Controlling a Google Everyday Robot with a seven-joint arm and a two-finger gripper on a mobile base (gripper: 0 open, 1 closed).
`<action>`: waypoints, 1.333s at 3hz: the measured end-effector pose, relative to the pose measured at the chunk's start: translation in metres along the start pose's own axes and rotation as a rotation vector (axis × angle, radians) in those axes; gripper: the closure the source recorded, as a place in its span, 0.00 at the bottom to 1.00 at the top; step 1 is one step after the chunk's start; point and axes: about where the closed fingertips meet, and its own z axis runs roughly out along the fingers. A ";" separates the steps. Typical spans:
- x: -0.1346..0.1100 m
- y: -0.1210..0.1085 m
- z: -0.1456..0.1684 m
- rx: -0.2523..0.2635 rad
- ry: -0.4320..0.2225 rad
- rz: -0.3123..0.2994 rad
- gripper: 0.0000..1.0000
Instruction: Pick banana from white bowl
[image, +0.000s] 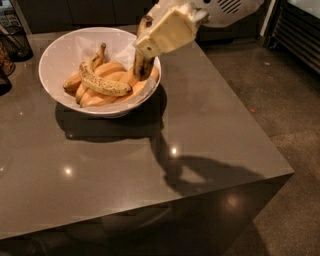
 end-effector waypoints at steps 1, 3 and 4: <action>0.007 0.021 -0.014 0.041 -0.007 0.019 1.00; 0.008 0.031 -0.014 0.035 -0.003 0.026 1.00; 0.009 0.051 -0.003 0.010 -0.016 0.037 1.00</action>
Offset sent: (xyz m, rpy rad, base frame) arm -0.0204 -0.0072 -0.0013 0.0109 -0.0148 -0.0314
